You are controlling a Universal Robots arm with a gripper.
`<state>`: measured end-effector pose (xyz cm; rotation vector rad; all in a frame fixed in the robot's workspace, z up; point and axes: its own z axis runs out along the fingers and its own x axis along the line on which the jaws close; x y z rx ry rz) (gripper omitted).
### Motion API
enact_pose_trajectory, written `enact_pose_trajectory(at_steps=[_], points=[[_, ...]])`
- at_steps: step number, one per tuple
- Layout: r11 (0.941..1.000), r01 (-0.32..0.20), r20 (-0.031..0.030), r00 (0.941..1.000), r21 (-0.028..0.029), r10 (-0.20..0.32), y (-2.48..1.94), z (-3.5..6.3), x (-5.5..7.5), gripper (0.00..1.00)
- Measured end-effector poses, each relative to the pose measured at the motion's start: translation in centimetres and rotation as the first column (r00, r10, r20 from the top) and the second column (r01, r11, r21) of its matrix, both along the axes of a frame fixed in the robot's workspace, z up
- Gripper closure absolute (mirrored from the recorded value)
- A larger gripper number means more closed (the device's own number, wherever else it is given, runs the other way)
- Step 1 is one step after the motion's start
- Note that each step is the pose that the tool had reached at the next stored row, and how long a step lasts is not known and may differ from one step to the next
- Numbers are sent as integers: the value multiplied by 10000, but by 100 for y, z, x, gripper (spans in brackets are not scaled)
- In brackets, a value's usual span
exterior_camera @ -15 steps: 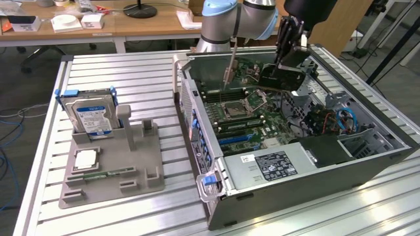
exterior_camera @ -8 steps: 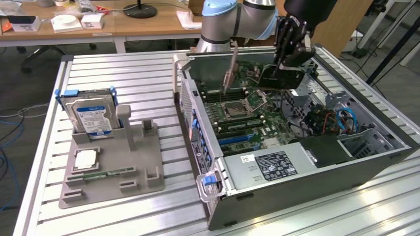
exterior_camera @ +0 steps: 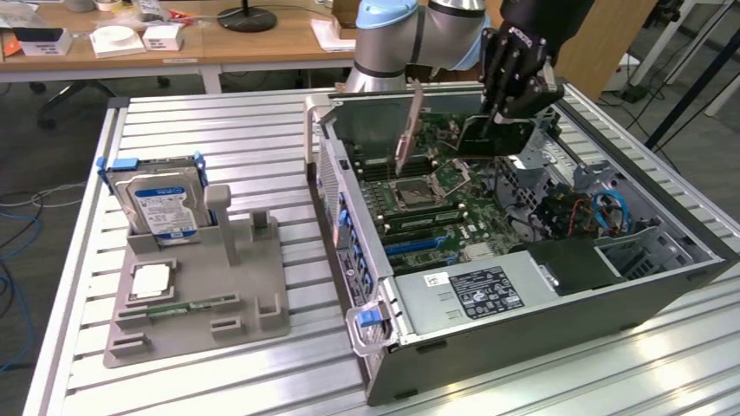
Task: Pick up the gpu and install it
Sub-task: 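Insert the gpu into the slot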
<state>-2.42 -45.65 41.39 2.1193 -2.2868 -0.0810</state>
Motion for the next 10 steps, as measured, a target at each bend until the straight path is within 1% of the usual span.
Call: enact_pose_trajectory(at_steps=[5,7,9,10], points=[[9999,-111,1,9999,3,111,2,-11,5,74],[9996,-281,10,9996,1,281,3,-27,7,74],[9984,-560,20,9984,-1,560,3,-46,7,74],[9983,-584,31,9983,1,584,3,-55,7,74]])
